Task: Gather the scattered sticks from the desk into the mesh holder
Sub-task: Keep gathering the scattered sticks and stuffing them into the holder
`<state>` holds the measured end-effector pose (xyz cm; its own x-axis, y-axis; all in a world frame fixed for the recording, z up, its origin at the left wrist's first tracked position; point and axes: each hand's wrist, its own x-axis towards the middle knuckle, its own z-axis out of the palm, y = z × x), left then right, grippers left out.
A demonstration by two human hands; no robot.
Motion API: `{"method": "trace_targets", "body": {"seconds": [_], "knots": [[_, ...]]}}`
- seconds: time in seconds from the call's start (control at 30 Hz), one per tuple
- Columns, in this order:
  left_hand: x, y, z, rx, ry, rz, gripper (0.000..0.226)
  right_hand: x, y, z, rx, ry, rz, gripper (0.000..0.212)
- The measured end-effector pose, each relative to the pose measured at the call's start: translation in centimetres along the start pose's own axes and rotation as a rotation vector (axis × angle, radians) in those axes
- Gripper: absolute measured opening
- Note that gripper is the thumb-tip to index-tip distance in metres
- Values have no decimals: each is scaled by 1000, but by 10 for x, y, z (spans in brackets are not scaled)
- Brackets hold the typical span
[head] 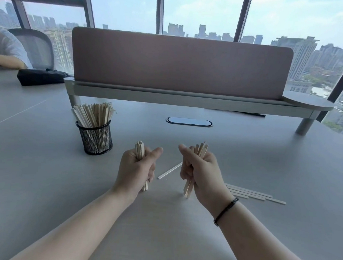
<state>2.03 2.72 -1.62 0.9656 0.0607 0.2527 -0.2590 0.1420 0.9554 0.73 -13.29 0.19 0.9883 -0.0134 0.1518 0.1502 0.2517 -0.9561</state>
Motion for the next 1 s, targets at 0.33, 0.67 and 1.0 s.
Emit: {"method": "trace_targets", "body": {"seconds": [0.33, 0.67, 1.0], "knots": [[-2, 6, 1, -38, -10, -69, 60, -3, -3, 11, 4, 58, 172, 59], [24, 27, -64, -147, 30, -97, 61, 16, -2, 62, 23, -54, 260, 57], [41, 22, -86, -381, 213, -144, 60, 121, -41, 223, 182, -131, 28, 62]]}}
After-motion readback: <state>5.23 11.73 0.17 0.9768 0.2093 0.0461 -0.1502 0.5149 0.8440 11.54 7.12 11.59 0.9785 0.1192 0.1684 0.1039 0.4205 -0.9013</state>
